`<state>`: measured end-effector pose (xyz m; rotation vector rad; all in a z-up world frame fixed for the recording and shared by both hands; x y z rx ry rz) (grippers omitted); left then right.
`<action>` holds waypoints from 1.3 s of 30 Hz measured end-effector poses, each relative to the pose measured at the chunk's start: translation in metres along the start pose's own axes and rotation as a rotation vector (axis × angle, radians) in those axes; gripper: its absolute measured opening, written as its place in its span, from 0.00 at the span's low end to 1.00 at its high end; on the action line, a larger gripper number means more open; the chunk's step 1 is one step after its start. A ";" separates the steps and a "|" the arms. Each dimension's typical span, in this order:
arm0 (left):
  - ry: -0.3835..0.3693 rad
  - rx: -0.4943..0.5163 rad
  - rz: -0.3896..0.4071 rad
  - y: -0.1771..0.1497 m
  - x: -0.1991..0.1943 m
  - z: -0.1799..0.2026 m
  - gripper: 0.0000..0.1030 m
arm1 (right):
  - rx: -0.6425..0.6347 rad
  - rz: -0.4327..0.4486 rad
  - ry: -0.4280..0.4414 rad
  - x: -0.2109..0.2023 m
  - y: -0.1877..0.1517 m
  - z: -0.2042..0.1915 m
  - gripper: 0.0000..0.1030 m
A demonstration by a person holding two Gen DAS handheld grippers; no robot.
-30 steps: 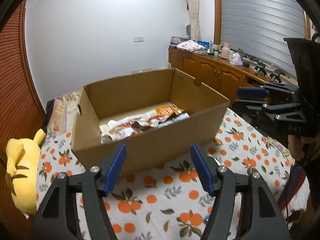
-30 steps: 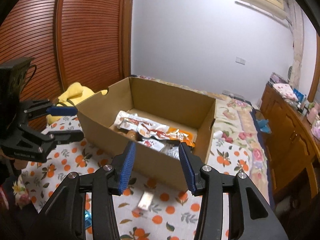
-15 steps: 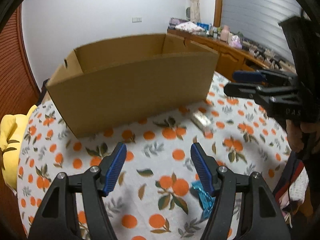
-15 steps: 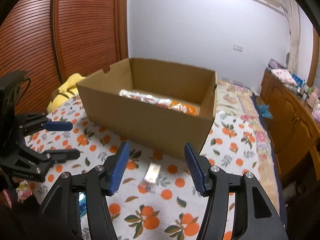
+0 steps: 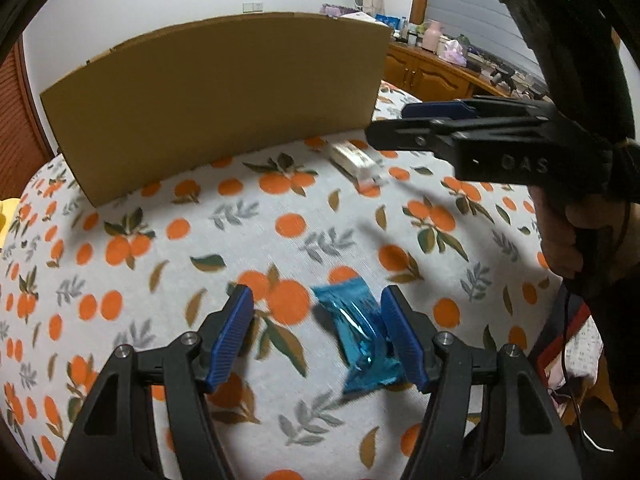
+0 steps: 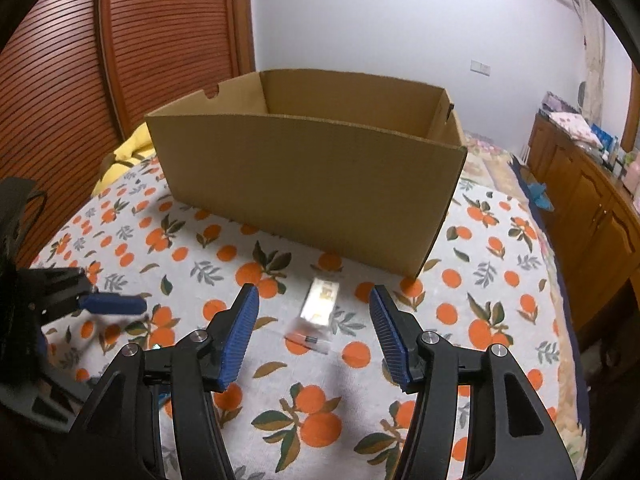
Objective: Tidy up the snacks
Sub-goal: 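Move both tools back to the last snacks on the bedspread, then grasp the blue wrapped candy with the left tool while the right tool grasps the clear packet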
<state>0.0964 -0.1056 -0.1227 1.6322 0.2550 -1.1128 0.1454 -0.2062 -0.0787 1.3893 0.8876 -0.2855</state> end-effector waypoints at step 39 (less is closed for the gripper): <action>0.062 0.025 0.053 -0.032 -0.026 -0.001 0.24 | 0.044 -0.052 -0.044 0.018 -0.028 0.006 0.20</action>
Point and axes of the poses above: each gripper's, at about its wrist camera, not at the fingertips, and x roughly the way its jaws point, z to its right, y to its top, the point moved 1 cm from there along x, roughly the way its jaws point, and after that the axes turned 6 degrees about x, right-handed, at the moved point
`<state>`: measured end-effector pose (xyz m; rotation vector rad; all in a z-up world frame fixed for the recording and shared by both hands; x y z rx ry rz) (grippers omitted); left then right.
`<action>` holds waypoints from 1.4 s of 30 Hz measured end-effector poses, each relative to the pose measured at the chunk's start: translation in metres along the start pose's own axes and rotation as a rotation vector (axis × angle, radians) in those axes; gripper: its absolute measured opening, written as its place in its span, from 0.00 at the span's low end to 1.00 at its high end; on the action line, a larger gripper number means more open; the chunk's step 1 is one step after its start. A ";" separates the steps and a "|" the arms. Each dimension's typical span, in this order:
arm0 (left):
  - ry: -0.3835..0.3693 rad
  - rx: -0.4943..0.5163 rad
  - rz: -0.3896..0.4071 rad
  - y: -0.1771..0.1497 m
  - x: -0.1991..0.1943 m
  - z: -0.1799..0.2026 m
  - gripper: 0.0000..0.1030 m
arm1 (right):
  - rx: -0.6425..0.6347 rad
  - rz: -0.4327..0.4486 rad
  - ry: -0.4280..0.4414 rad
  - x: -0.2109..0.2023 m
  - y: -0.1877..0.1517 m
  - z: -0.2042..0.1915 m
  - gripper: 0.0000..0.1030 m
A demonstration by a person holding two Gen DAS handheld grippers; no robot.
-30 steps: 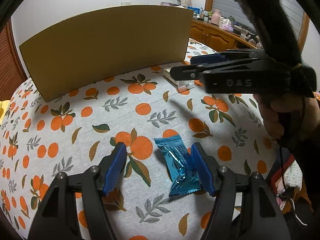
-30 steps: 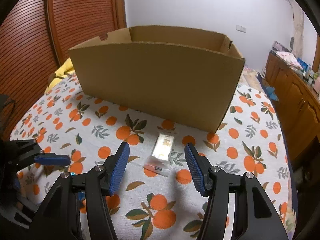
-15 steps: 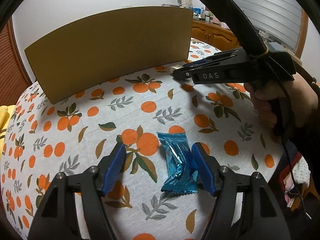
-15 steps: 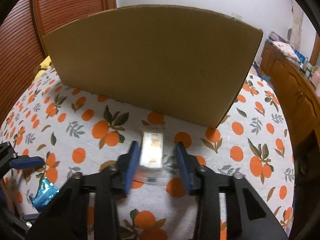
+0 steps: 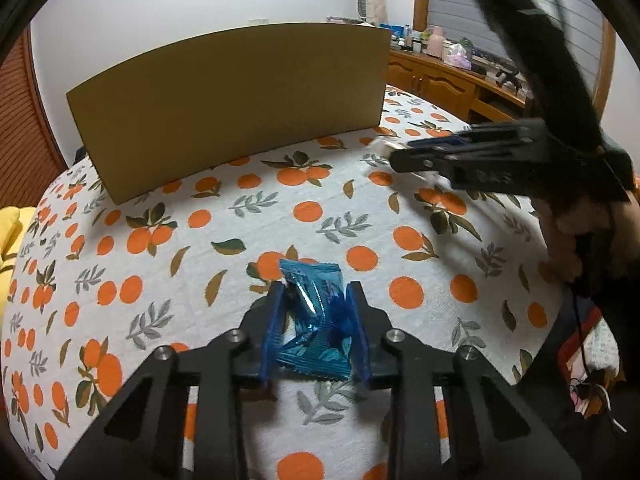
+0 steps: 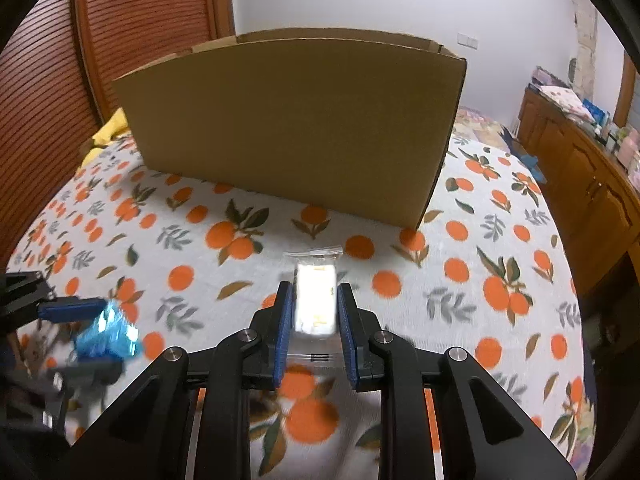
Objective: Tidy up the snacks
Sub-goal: 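Grasp the blue wrapped candy with the left tool while the right tool grasps the clear packet, then lift the blue candy and clear packet and carry them over the box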
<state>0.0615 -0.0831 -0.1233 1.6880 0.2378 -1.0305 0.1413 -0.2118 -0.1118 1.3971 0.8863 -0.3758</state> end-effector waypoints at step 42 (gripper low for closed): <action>0.040 -0.073 0.201 0.059 -0.073 -0.066 0.19 | -0.025 0.157 0.063 -0.071 0.012 -0.017 0.20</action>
Point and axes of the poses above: each gripper's, at about its wrist camera, not at the fingertips, and x roughly the way its jaws point, z to its right, y to its top, the point moved 1 cm from there along x, roughly the way its jaws point, and after that the axes turned 6 degrees about x, right-handed, at the moved point
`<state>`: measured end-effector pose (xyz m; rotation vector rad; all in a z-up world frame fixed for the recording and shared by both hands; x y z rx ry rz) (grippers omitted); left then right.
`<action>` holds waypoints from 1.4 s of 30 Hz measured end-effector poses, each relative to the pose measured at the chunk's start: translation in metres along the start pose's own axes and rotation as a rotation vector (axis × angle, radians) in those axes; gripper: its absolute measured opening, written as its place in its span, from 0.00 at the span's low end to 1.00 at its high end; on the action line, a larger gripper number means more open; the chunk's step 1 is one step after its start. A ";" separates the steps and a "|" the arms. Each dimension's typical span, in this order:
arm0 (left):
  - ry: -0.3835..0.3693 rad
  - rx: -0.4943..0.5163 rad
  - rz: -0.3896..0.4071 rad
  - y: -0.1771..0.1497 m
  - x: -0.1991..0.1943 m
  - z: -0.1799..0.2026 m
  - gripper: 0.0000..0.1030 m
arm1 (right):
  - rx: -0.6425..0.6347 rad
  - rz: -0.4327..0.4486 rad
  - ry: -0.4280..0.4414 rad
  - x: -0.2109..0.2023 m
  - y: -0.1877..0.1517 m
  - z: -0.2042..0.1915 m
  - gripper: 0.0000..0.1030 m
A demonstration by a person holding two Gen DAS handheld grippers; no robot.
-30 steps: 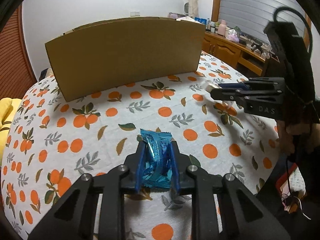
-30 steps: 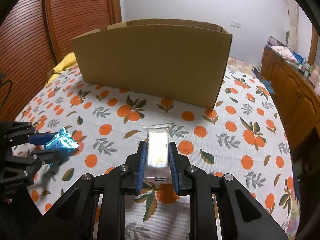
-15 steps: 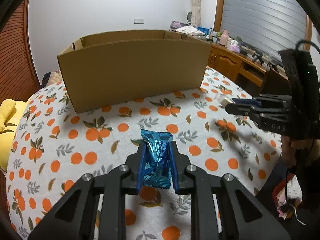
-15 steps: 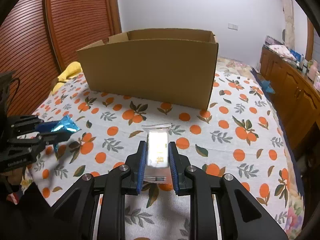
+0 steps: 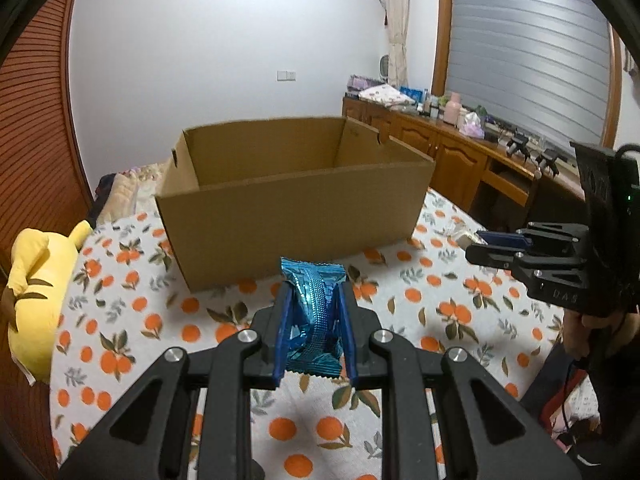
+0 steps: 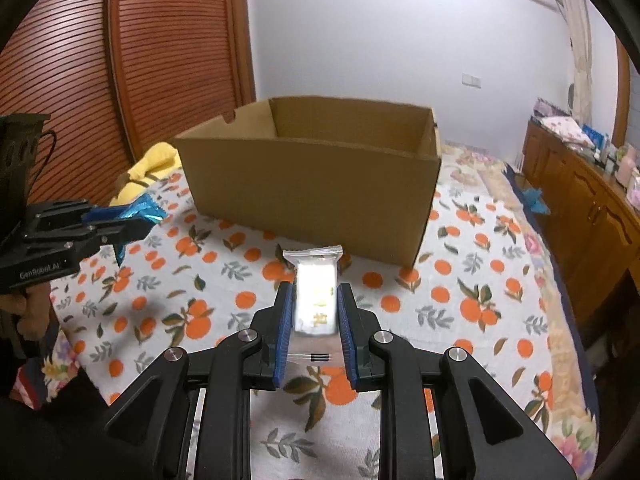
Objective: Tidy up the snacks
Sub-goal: 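Lift the blue candy and clear packet and carry them over the box, then open both tools to drop the candy and packet into the box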
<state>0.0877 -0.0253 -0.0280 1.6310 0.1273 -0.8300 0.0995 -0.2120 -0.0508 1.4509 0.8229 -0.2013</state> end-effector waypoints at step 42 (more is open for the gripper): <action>0.099 0.049 -0.008 0.125 0.112 -0.087 0.20 | -0.090 0.018 0.057 0.112 0.148 0.018 0.20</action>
Point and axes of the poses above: each gripper's, at about its wrist camera, not at the fingertips, and x roughly the way its jaws point, z to its right, y to its top, the point moved 1 cm from there along x, roughly the way its jaws point, and after that the axes turned 6 degrees about x, right-handed, at the moved point
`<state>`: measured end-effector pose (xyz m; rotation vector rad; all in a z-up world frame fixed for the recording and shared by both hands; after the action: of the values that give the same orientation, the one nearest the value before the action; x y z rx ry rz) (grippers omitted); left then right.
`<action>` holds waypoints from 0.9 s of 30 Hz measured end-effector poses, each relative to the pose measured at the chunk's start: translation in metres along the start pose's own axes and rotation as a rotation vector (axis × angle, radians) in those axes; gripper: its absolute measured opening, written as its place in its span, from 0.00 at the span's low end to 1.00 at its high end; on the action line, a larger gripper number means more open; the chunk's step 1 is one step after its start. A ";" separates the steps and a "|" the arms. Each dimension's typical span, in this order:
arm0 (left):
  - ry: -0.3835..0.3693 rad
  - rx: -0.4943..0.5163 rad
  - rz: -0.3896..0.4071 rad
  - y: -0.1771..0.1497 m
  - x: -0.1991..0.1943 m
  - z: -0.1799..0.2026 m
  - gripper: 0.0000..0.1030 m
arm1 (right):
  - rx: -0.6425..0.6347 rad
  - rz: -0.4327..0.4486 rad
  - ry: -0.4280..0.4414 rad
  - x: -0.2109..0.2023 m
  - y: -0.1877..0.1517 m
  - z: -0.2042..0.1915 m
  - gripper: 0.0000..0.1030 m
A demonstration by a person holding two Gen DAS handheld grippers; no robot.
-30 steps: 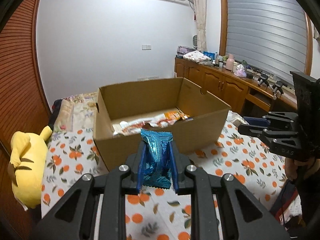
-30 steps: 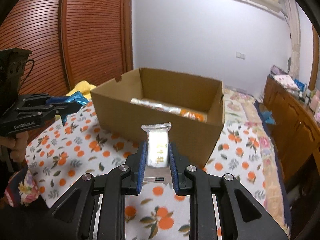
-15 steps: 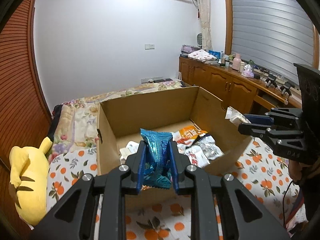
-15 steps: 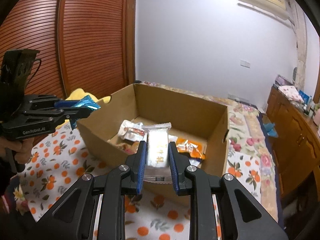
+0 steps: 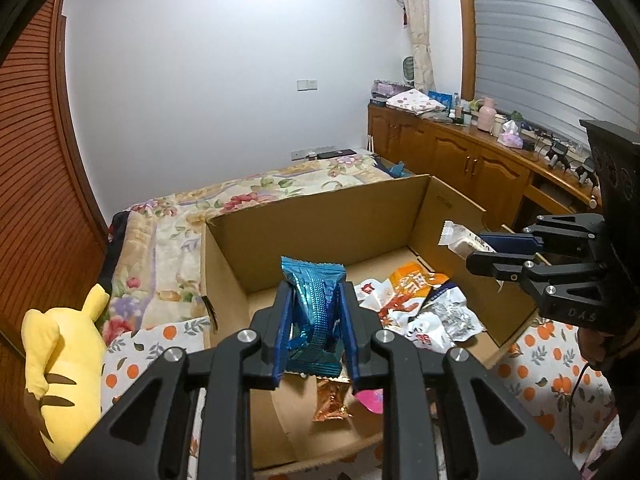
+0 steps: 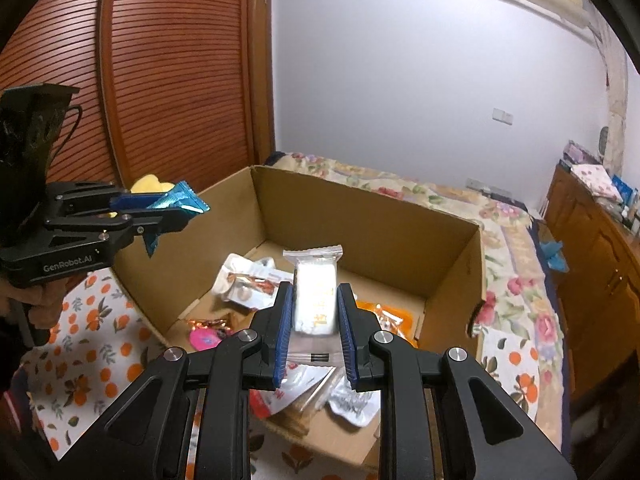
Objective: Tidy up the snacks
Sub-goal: 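Open both tools to drop the candy and packet into the box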
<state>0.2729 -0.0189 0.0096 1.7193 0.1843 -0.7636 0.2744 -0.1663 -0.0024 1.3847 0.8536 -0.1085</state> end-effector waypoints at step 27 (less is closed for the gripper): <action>0.022 -0.027 -0.008 -0.011 -0.009 0.006 0.40 | 0.053 -0.011 -0.008 0.003 -0.011 -0.003 0.31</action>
<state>0.2581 -0.0190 0.0057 1.7031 0.2160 -0.7447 0.2693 -0.1655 -0.0123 1.4284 0.8571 -0.1462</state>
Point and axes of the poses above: each gripper's, at about its wrist camera, not at the fingertips, and x roughly the way its jaws point, z to its right, y to its top, the point moved 1 cm from there along x, roughly the way its jaws point, and after that the axes turned 6 degrees about x, right-handed, at the moved point
